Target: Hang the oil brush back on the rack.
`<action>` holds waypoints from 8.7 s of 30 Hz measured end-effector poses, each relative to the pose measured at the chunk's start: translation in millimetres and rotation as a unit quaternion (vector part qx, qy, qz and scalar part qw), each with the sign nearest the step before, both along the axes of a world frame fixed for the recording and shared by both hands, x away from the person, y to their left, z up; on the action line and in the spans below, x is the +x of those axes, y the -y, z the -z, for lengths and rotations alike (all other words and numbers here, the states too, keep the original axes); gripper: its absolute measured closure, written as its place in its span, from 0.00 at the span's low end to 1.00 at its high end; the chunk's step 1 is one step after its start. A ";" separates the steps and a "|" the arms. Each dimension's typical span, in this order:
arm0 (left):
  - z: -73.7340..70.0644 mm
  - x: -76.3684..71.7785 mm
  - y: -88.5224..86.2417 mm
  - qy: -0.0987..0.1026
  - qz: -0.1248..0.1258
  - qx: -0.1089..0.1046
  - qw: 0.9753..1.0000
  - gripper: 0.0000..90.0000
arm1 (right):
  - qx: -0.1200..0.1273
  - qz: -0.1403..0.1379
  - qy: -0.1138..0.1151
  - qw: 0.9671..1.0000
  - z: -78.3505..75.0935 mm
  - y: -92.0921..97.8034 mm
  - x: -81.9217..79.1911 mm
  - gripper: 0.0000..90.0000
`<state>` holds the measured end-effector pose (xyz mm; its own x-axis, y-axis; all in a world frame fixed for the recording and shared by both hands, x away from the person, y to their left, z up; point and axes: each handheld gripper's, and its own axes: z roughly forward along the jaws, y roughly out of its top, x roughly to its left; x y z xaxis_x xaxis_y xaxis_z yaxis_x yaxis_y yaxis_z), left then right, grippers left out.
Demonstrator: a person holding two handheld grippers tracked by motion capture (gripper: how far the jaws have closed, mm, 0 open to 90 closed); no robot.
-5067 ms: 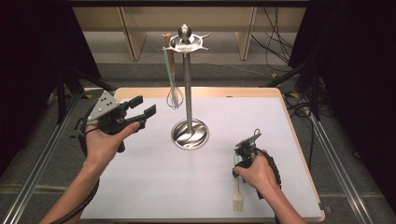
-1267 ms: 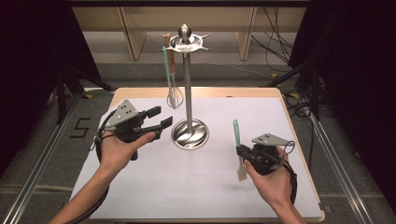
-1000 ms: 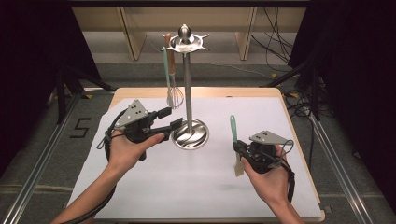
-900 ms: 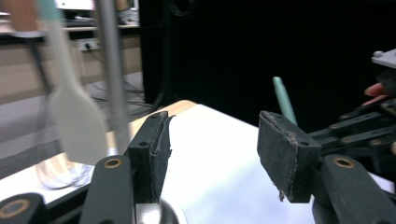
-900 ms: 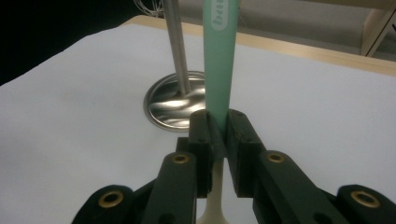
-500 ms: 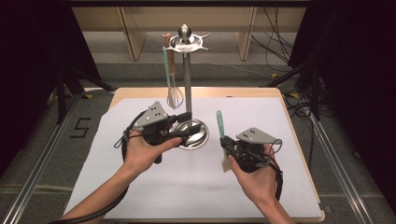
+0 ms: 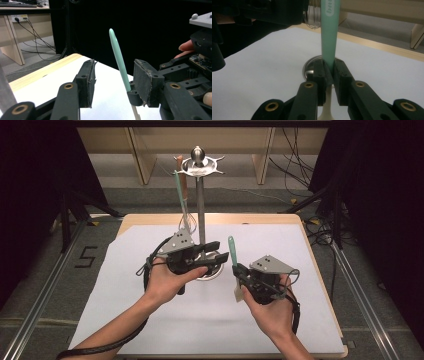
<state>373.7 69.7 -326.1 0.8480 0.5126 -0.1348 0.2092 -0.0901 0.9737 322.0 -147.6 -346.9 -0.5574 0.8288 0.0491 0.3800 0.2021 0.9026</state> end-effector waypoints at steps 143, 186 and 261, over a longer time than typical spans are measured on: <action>-57.4 34.3 -40.4 0.034 0.243 0.009 0.969 0.92 | 0.063 -0.158 0.047 0.984 -30.9 -20.5 7.8 0.70; -36.3 15.6 -27.7 0.032 0.173 -0.050 0.983 0.89 | 0.071 -0.094 0.039 0.992 -36.2 -23.7 1.5 0.94; -88.5 86.3 -68.6 0.034 0.123 -0.044 0.991 0.92 | 0.031 -0.003 0.031 0.999 22.9 49.3 -9.4 0.66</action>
<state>460.0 138.3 -237.6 0.9544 0.2779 -0.1091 0.1260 -0.0436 0.9911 312.5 -196.9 -369.8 -0.5662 0.8217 0.0649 0.3212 0.1475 0.9354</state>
